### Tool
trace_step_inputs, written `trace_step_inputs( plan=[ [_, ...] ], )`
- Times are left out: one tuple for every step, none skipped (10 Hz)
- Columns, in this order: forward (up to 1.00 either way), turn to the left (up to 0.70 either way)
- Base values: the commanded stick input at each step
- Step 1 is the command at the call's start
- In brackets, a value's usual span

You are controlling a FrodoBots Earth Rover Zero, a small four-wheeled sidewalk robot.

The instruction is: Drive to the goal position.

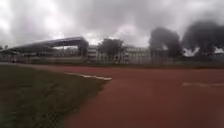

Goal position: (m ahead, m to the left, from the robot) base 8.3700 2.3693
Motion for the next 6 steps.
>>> trace_step_inputs(
  plan=[
    [0.70,0.00],
    [0.70,0.00],
    [0.70,0.00],
    [0.70,0.00],
    [0.70,0.00],
    [0.70,0.00]
  ],
)
